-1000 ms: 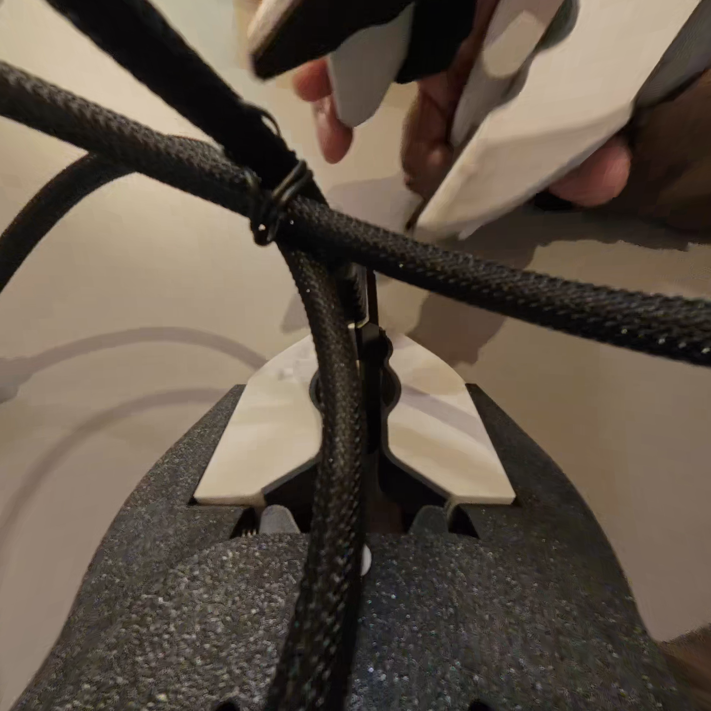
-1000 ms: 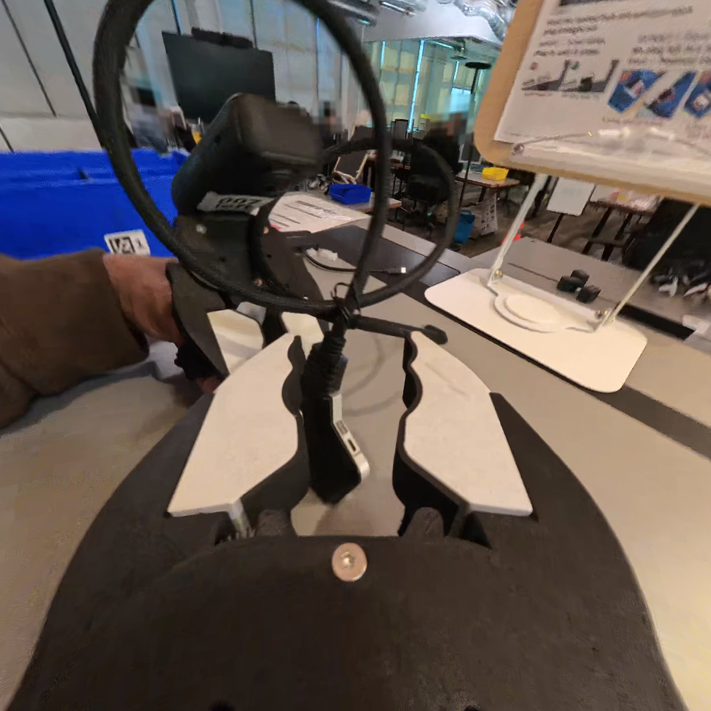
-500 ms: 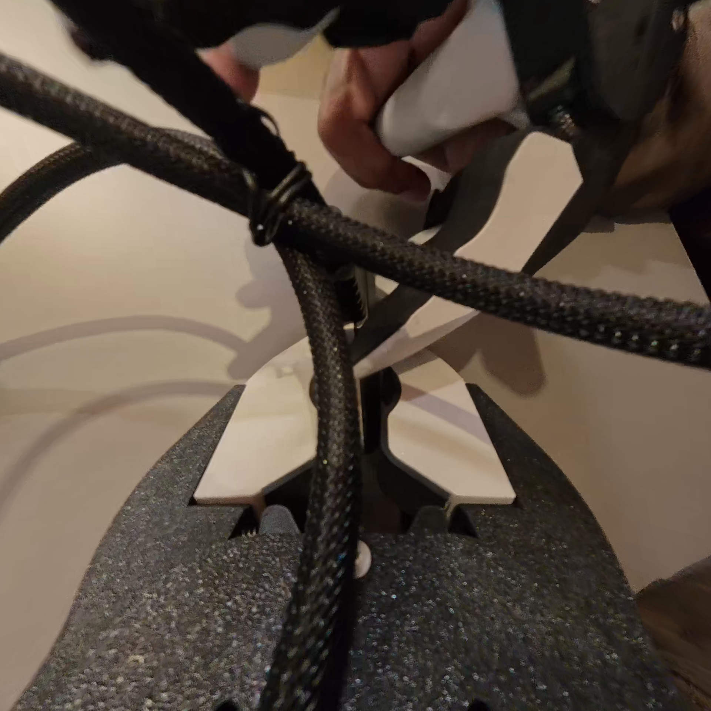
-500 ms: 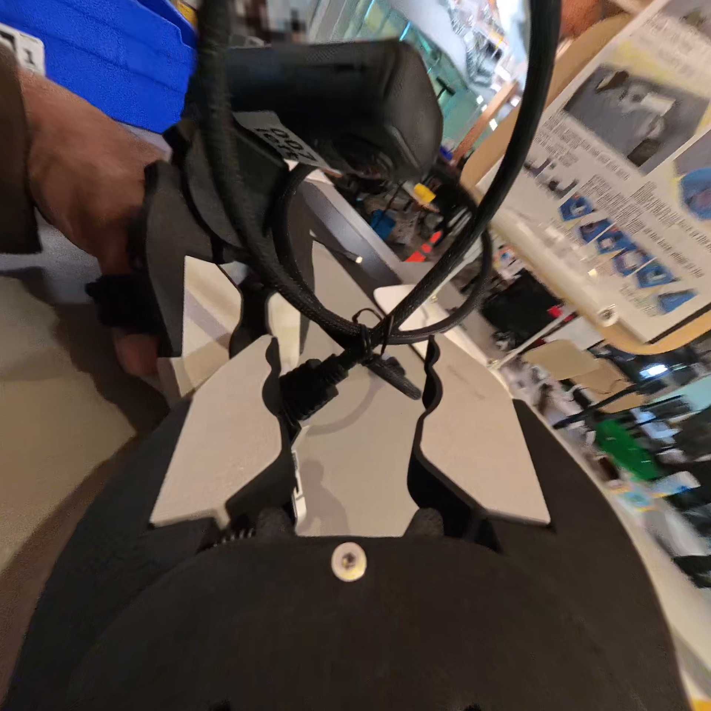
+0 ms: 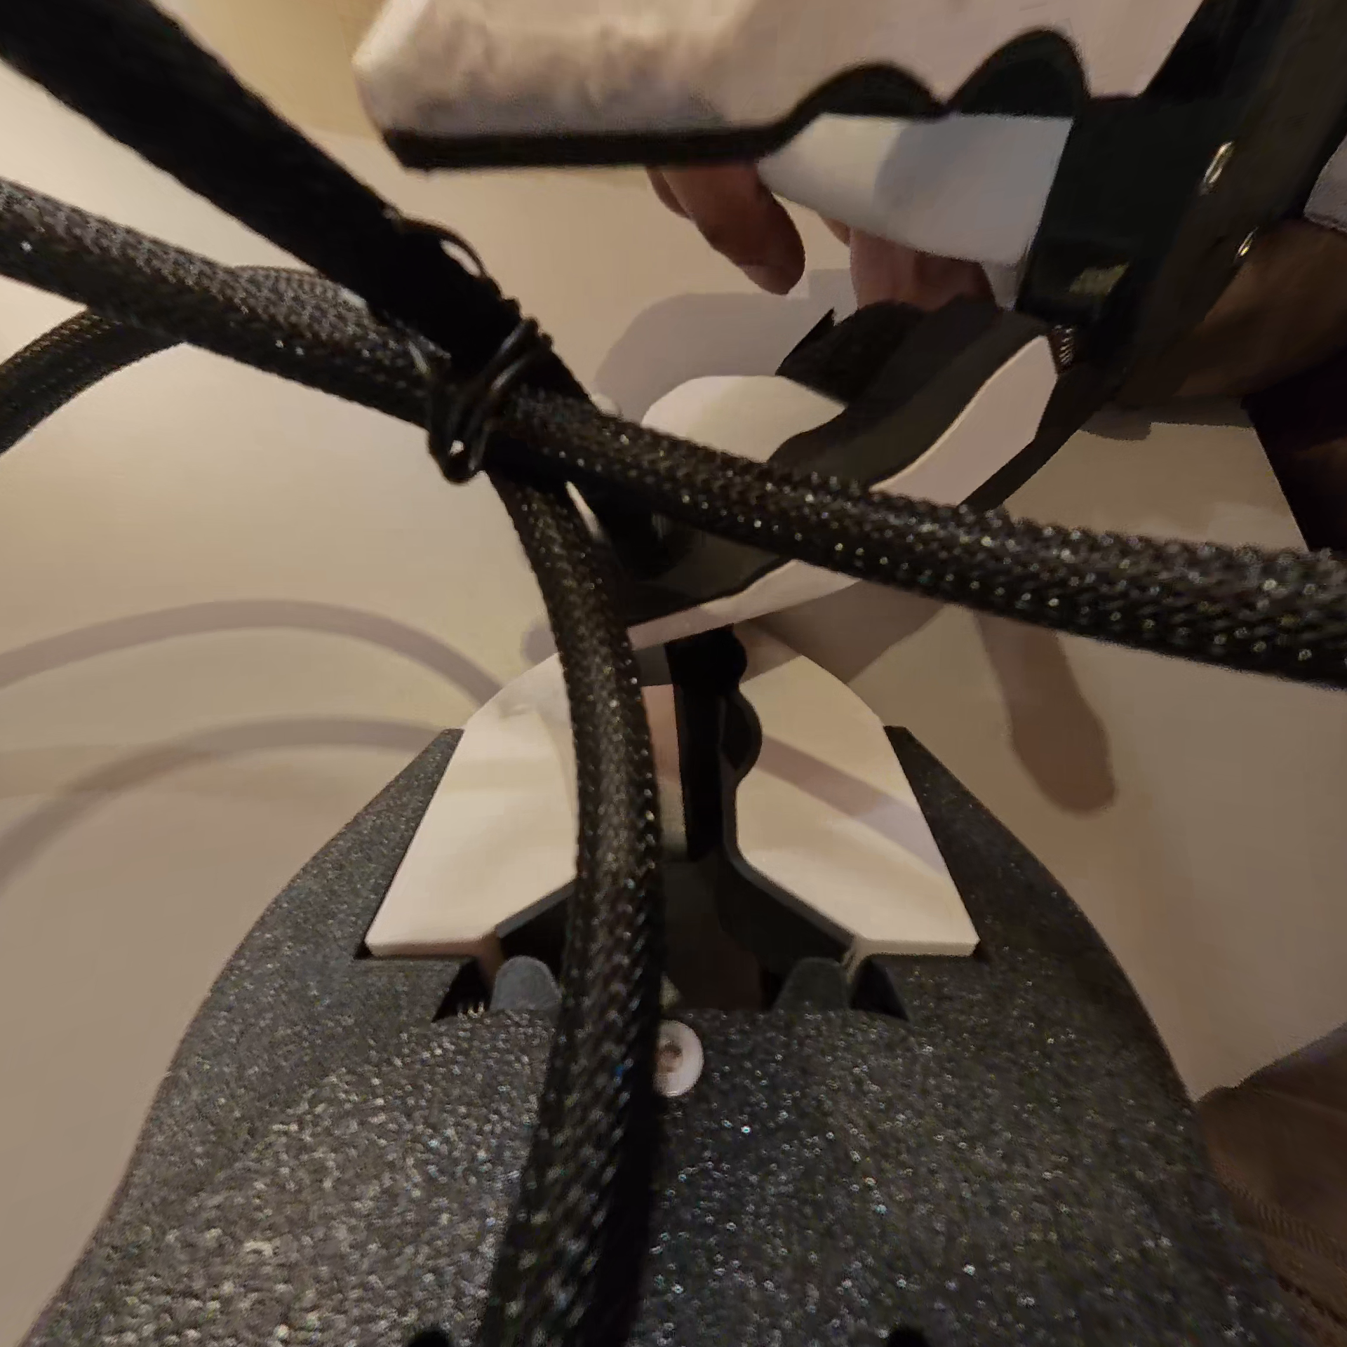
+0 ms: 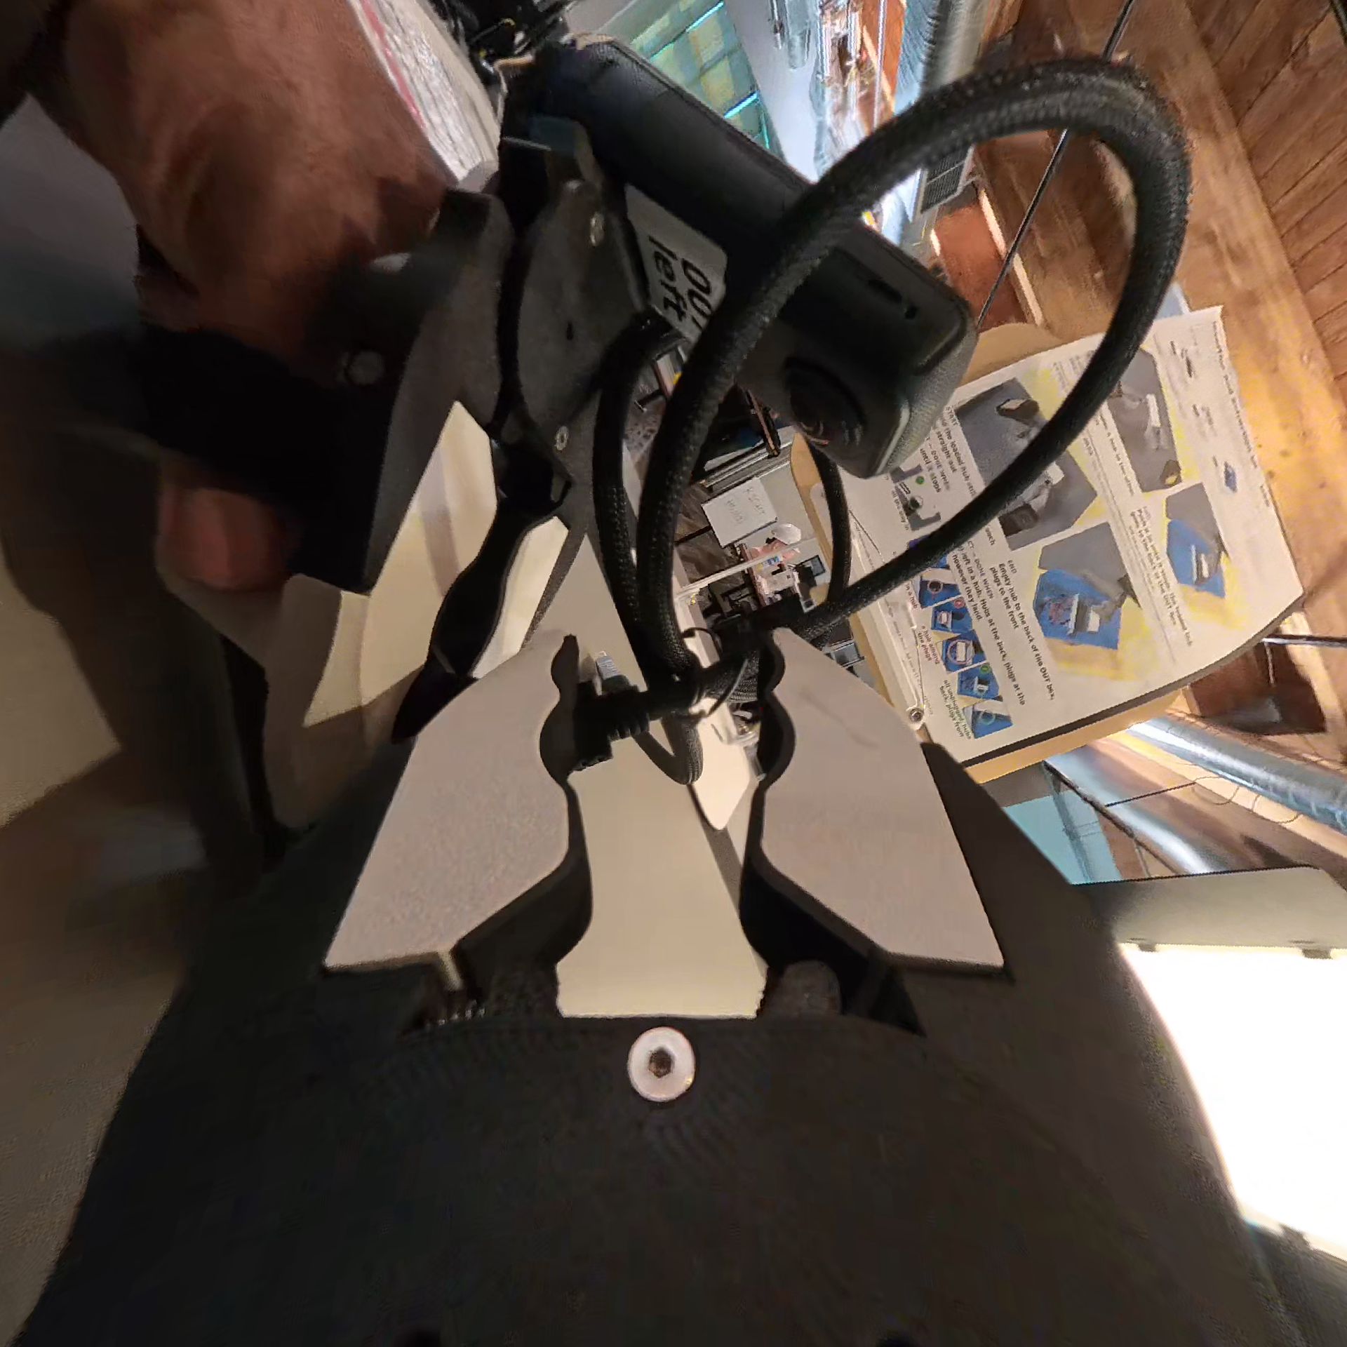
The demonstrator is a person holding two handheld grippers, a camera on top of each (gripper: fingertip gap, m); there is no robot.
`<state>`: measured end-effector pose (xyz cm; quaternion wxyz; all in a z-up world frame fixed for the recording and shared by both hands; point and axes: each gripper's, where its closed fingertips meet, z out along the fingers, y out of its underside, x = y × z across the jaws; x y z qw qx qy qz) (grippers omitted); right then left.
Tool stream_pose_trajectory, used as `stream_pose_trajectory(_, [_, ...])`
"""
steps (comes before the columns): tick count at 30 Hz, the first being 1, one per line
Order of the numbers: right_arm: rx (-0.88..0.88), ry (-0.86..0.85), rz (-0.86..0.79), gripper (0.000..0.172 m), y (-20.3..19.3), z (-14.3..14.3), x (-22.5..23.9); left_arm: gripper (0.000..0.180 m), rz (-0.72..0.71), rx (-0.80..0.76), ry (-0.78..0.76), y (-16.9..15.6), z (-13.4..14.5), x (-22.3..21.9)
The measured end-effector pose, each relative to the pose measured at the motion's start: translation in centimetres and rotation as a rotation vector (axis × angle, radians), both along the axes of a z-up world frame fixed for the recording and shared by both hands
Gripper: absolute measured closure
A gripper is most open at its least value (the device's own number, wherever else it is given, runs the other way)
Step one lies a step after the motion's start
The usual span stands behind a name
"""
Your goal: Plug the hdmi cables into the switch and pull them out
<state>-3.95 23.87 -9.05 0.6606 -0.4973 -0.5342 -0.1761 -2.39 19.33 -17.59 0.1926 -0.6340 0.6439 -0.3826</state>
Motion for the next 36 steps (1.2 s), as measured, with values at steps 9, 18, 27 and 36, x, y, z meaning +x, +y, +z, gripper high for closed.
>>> stream_pose_trajectory(9, [-0.073, -0.021, 0.010, 0.130, 0.0, -0.1, 0.7, 0.154, -0.040, 0.122, 0.027, -0.2, 0.0, 0.7])
stream_pose_trajectory(18, [-0.174, 0.017, 0.036, 0.133, -0.1, -0.3, 1.6, 0.151, -0.077, 0.223, 0.039, -0.4, 0.1, 1.4])
stream_pose_trajectory(27, [-0.194, -0.008, 0.015, 0.155, 0.0, -0.4, 2.0, 0.149, -0.092, 0.234, 0.013, -0.7, 0.2, 1.8])
stream_pose_trajectory(36, [-0.138, 0.045, -0.057, 0.158, 1.4, 0.4, 3.3, 0.148, -0.050, 0.187, -0.116, 0.2, 1.2, 2.4])
